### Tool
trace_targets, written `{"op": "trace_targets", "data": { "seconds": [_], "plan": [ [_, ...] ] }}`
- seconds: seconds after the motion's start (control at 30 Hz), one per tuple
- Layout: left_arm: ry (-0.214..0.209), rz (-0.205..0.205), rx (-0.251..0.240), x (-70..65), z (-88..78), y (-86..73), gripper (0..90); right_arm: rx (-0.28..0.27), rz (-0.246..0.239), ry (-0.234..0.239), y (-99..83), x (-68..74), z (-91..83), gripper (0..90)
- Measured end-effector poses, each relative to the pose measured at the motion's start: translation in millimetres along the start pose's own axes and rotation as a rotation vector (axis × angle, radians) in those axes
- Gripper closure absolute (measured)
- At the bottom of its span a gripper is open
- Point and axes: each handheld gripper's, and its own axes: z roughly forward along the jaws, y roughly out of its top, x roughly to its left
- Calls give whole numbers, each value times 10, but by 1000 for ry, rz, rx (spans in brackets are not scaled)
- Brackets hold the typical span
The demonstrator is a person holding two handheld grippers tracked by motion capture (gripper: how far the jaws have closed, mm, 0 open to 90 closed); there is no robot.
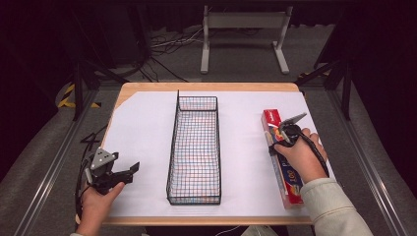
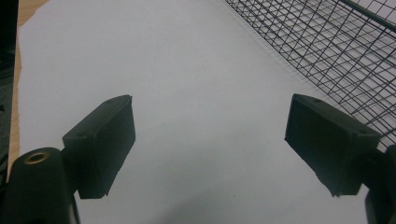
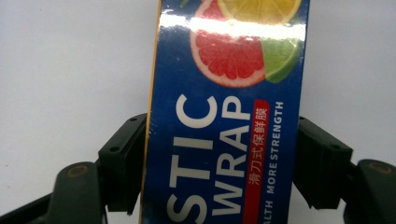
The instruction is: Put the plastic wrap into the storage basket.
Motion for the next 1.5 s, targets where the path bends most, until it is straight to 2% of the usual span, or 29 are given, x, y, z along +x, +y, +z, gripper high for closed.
{"op": "trace_targets", "data": {
  "seconds": [0.07, 0.1, 0.2, 0.37, 0.5, 0.6, 0.77, 1.2, 1.4, 1.5],
  "plan": [
    [2, 0, 0, -2, 1, 0, 165, 2, -3, 2, 7, 11, 1, 328],
    [2, 0, 0, -2, 1, 0, 165, 10, 15, -3, 6, 21, 1, 332],
    [2, 0, 0, -2, 0, 1, 165, 21, 6, -11, 12, 32, 1, 334],
    [0, 1, 0, 0, -2, 2, 165, 31, 48, -37, 16, 61, -20, 380],
    [0, 1, 0, 1, -2, 0, 165, 45, 57, -45, 30, 72, -28, 388],
    [4, -3, -3, 2, -1, -2, 165, 50, 63, -45, 32, 78, -34, 391],
    [-1, 1, -2, 0, 2, 0, 165, 55, 94, -18, 37, 74, -62, 392],
    [2, 3, -1, 4, -1, 2, 165, 41, 100, -22, 133, 163, -267, 392],
    [3, 1, -2, 4, 2, 1, 165, 25, 95, -31, 204, 222, -413, 392],
    [6, -4, 1, 3, 4, -2, 167, 19, 110, -26, 246, 251, -505, 392]
  ]
}}
